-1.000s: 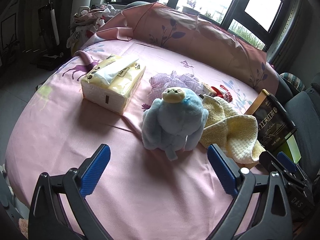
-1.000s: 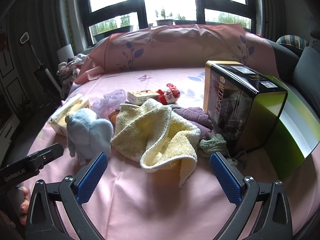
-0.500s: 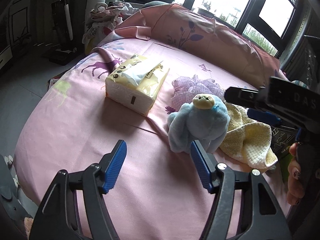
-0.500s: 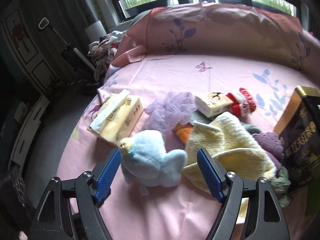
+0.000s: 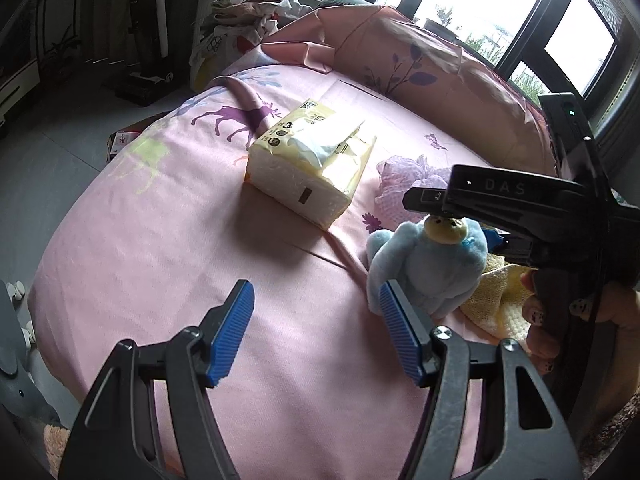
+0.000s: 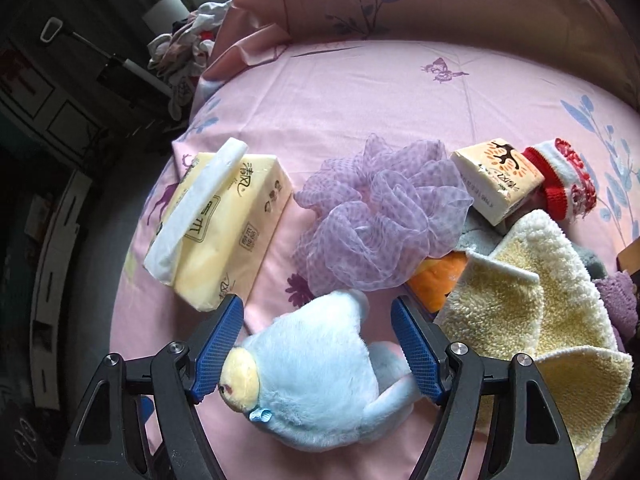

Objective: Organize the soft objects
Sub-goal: 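Grasp the light-blue plush elephant with the right gripper and lift it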

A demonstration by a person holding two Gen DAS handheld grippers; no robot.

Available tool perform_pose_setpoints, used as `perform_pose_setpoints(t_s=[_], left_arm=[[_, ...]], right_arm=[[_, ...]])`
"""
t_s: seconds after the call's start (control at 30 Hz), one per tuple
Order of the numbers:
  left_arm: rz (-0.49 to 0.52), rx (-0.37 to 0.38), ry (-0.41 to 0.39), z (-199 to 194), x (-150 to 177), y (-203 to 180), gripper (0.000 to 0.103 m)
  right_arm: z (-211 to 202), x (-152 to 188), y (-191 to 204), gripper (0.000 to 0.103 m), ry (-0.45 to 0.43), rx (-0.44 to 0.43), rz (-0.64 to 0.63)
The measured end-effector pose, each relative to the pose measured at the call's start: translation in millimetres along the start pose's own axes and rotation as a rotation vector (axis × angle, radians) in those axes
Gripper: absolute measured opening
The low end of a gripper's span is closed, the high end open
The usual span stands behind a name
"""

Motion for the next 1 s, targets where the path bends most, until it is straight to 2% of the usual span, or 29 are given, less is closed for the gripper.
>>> perform_pose_setpoints(t_s=[0.13,0.23,0.37,0.43,0.57,0.67,0.73,0.87,1.0], left_arm=[[-0.017,0.015,0.014,-1.2,-0.2,2.4,0.064],[-0.039,0.056,0.026,-6.7,0.0,6.2,0.066],[-0.059,0.079,0.032,-13.6,0.6,10.5,0.069],[-0.062,0.074,0.04,-13.8,1.7,11.7,0.069],[-0.057,0.105,0.076,-8.0,5.6,7.5,0.075],[-0.05,0.158,0.11,-3.7,8.8,-0.9,0.087],[-0.022,0.192,0.122,-2.9,11.8,-10.6,0.091],[0.063,0.211,0.159,0.9,23.6,-31.8,0.093],[0.151,0.243,0.19,4.5,38.1,-51.6,0.093]], right_arm=[[-16.2,30.1,4.1,0.058,-0.014,-0.038,-0.075],[-26.1,63.9,3.0,0.058,-0.02,-0.046,-0.131],[-20.4,101.2,-9.4,0.058,0.04,-0.067,-0.147],[-23.1,112.9,-15.1,0.059,0.007,-0.085,-0.157],[-41.9,112.8,-22.2,0.065,-0.039,-0.082,-0.117],[-60.3,109.9,-31.3,0.08,-0.101,-0.073,-0.094],[-66.4,106.6,-41.1,0.084,-0.13,-0.101,-0.048],[-54.7,103.4,-58.8,0.085,-0.075,-0.14,0.051],[-44.1,105.7,-68.3,0.085,-0.027,-0.226,0.112]])
Point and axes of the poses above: each gripper's, at about its wrist camera, not at the fingertips, and z roughly the way its jaws point, y to its left, x to its underside, the point moved 3 cm from there along z, roughly the way its jaws point, and after that the axes turned 8 degrees about y, right-handed, at the moved point
